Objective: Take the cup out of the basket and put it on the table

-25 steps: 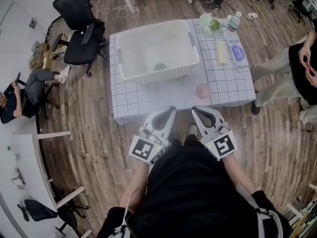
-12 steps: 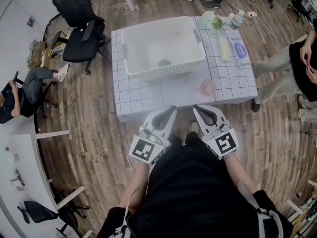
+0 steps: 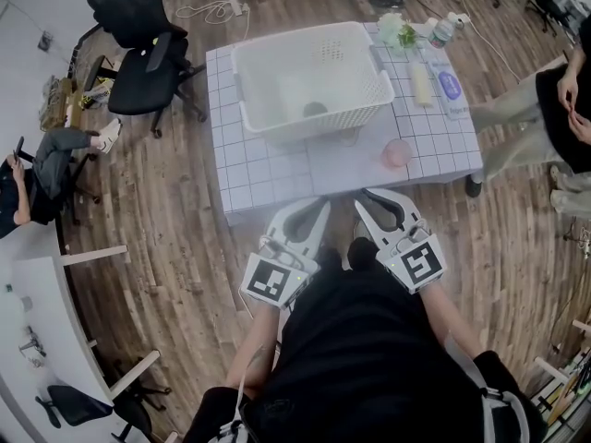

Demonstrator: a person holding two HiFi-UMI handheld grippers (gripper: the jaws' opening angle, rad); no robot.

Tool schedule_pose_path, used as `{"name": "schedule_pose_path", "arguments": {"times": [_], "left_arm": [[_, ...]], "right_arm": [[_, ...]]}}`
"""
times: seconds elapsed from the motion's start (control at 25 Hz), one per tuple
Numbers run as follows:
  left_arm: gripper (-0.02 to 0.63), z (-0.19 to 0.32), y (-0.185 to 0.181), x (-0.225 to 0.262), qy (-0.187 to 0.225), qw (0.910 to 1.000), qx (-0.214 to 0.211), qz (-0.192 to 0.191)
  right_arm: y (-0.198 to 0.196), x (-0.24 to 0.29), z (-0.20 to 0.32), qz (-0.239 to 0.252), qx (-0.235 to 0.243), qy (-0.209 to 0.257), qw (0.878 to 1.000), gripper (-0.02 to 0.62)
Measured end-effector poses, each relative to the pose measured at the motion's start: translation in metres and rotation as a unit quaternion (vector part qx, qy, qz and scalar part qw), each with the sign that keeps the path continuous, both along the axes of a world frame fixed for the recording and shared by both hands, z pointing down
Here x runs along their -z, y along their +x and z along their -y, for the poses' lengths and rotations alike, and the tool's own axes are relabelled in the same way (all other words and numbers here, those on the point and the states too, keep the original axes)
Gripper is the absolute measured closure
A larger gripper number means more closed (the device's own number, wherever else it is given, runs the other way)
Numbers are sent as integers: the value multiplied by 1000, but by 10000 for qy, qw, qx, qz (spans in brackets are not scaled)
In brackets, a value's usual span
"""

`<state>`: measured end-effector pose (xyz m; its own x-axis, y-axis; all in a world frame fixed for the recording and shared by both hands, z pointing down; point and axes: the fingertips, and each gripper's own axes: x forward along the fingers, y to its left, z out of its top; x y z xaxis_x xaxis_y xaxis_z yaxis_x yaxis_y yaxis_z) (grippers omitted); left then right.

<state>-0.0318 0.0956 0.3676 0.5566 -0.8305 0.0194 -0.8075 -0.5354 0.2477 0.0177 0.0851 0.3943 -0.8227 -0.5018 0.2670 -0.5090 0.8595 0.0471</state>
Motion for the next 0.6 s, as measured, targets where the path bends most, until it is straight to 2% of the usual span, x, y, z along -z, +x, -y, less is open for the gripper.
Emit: {"name": "schedule_pose_path", "arguments": {"times": [0.04, 0.32, 0.6], "left_arm": [[597, -1, -2, 0, 1, 10000, -5, 4], [597, 4, -12, 0, -86, 9999, 54, -38], [597, 28, -12, -7, -163, 9997, 154, 67]], "right_arm": [[-3, 0, 0, -12, -5, 2, 10000, 519], [-12, 5, 12, -15, 52, 11, 10000, 497], [-14, 2, 52, -15, 239, -12, 9997, 458]]}}
